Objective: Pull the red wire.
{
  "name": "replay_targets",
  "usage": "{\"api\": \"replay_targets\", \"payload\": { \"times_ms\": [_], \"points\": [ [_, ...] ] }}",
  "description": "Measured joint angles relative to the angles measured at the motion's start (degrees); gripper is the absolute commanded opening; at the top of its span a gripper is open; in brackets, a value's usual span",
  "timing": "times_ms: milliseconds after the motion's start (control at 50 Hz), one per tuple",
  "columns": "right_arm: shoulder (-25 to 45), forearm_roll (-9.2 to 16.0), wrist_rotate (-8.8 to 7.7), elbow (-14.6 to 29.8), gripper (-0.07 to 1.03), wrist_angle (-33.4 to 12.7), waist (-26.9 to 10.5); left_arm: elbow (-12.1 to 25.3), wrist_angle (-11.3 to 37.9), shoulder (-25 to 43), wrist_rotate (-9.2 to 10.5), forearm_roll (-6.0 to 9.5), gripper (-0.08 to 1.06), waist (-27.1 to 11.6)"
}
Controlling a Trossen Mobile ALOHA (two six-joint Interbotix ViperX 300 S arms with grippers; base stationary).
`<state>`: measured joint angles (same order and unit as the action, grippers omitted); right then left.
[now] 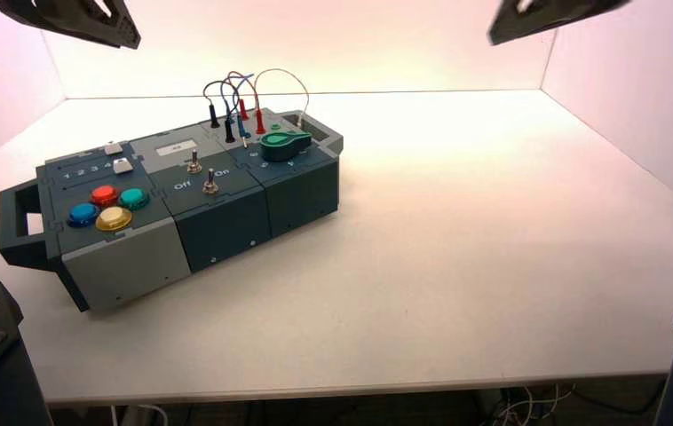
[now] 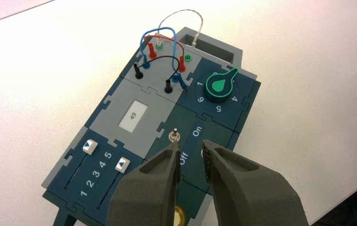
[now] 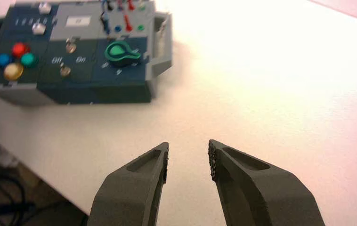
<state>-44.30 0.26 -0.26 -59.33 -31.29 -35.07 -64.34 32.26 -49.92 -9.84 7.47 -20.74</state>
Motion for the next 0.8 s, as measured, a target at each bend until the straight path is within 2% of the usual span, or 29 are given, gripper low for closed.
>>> {"api": "replay_targets", "payload": {
  "times_ms": [320,460,480,500,720,800],
  "points": [
    [12.83,-0.26,-1.23,8.44,0.46,0.18,-1.23,0.62,0.44,0.35,0.35,-0.09,0.28,1.49],
    [22.06,-0.97,-1.58,15.73,0.46,0.35,-3.16,1.49,0.44,-0.70,0.44,0.00,0.28,1.76],
    [22.06,-0.97,-1.58,15.73,0.46,0.35,-3.16,1.49,0.35,-0.70,0.44,0.00,0.28,1.76],
    [24.61,-1.05,-1.76,17.75,0.46,0.35,-3.78,1.49,0.35,-0.97,0.35,0.00,0.28,1.76],
    [39.55,-1.05,-2.11,29.09,0.46,0.44,-6.68,1.23,0.97,-4.04,0.44,0.00,0.28,1.93],
    [42.45,-1.14,-2.20,31.11,0.46,0.44,-6.68,1.14,0.88,-4.92,0.44,0.00,0.28,1.93]
  ]
}}
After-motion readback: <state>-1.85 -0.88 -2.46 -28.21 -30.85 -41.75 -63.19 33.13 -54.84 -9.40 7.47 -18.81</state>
